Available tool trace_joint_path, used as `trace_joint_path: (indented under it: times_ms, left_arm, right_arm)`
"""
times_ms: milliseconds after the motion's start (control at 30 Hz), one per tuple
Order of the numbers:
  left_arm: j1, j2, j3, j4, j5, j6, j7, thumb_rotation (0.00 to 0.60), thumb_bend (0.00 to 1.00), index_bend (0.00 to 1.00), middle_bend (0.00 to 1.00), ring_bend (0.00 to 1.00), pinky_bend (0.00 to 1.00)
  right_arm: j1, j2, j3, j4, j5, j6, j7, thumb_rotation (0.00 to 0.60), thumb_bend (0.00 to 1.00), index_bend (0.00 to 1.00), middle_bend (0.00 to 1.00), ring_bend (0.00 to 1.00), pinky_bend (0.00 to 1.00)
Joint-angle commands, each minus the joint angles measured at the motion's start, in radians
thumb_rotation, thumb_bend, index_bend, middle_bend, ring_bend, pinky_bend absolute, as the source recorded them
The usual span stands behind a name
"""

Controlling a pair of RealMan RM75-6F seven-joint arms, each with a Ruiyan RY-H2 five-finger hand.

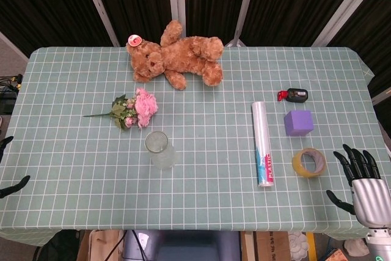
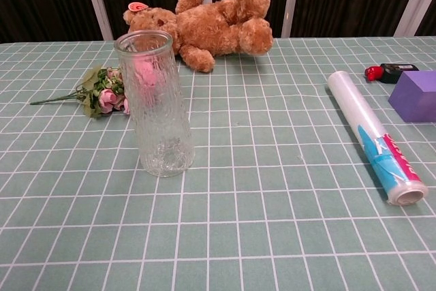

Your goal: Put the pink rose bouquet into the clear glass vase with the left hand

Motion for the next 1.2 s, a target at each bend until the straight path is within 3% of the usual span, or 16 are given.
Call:
trace_joint_path:
  times_ms: [33,233,467,800,1000,1200]
  left_arm:
    - [-0.009,-0.006,-0.010,0.009,-0.008,-0.010,-0.014,0.600,0.20,0.15,0.01,0.00,0.00]
    - [-0.129,0.027,-0.071,0.011,-0.109,-0.205,0.001,0.600,0.20,0.15,0.01,0.00,0.00]
    - [-0.319,0.043,-0.178,-0.021,-0.315,-0.415,0.165,0.600,0.20,0.13,0.00,0.00,0.00]
    - [-0.535,-0.094,-0.232,0.037,-0.565,-0.500,0.417,0.600,0.20,0.11,0.00,0.00,0.00]
    - [-0.663,-0.213,-0.223,0.112,-0.726,-0.501,0.586,0.600,0.17,0.11,0.00,0.00,0.00]
    - [-0.735,-0.301,-0.204,0.167,-0.799,-0.481,0.668,0.600,0.16,0.10,0.00,0.00,0.00]
  right_arm:
    - [-0.001,0.002,0.001,0.000,0.002,0.002,0.006,0.600,0.20,0.14,0.08,0.09,0.00]
    - [-0.003,0.006,0.007,0.005,0.021,-0.001,0.024,0.600,0.20,0.14,0.08,0.09,0.00]
    - [0.002,0.004,0.013,0.007,0.043,-0.017,0.018,0.600,0.20,0.14,0.08,0.09,0.00]
    - [0.013,-0.009,0.015,0.008,0.062,-0.047,-0.018,0.600,0.20,0.14,0.08,0.09,0.00]
    - [0.022,-0.017,0.018,0.005,0.078,-0.067,-0.041,0.600,0.21,0.14,0.08,0.09,0.00]
    - [0.024,-0.019,0.022,0.006,0.091,-0.074,-0.043,0.600,0.20,0.14,0.08,0.09,0.00]
